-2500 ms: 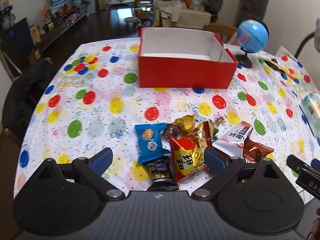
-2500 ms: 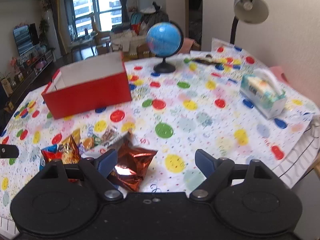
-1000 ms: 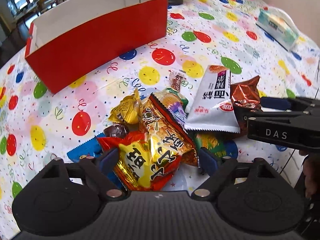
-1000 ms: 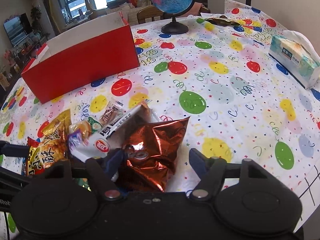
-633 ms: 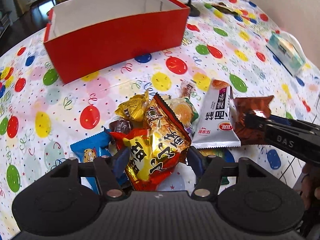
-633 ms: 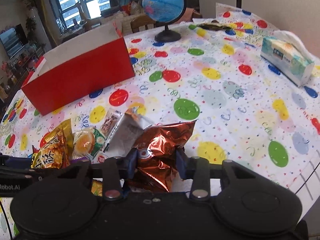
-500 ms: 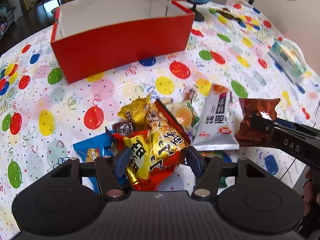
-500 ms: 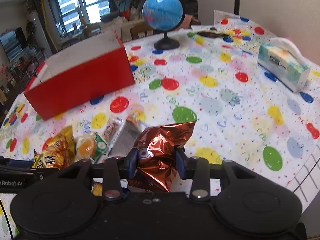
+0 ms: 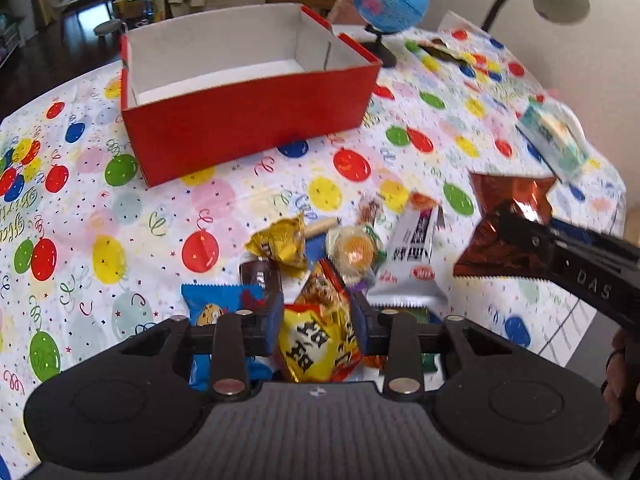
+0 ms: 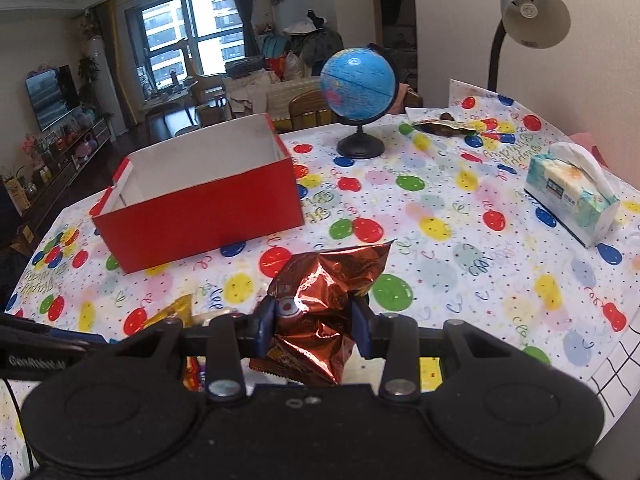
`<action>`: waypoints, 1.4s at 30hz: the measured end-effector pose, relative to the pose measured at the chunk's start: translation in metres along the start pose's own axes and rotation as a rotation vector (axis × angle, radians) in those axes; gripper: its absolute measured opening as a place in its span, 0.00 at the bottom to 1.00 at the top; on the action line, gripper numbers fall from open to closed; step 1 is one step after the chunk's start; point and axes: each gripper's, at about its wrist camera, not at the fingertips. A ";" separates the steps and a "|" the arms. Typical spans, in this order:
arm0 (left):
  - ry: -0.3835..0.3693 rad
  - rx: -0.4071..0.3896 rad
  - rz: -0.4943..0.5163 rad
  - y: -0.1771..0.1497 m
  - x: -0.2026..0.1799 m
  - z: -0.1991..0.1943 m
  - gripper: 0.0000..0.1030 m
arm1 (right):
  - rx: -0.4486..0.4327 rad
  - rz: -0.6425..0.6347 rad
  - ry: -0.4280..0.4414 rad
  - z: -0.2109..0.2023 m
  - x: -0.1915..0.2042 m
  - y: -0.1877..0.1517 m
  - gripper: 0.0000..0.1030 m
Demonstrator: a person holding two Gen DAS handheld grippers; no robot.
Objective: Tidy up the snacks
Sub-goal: 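Carry both bags into the red box and open both grippers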
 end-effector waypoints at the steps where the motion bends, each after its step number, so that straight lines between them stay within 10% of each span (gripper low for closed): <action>1: 0.002 0.005 0.009 -0.002 -0.001 0.000 0.51 | 0.000 -0.006 0.003 0.000 0.002 -0.001 0.37; 8: 0.006 0.094 0.136 -0.011 -0.017 0.021 0.77 | -0.010 -0.047 0.026 -0.005 0.019 -0.007 0.37; 19: 0.084 0.112 0.165 -0.022 -0.026 0.044 0.76 | 0.021 -0.044 0.006 -0.002 0.017 -0.018 0.37; 29: 0.060 0.053 0.043 -0.021 -0.010 0.028 0.52 | 0.020 -0.020 0.002 -0.004 0.016 -0.017 0.37; 42: 0.105 -0.162 -0.004 0.019 0.000 -0.035 0.53 | -0.080 -0.063 0.059 -0.015 0.030 0.025 0.37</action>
Point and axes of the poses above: each gripper's, at about its wrist camera, not at the fingertips, and z roughly the way its jaws point, x to its left, y to its top, and after that the axes turned 5 degrees about -x, right-handed
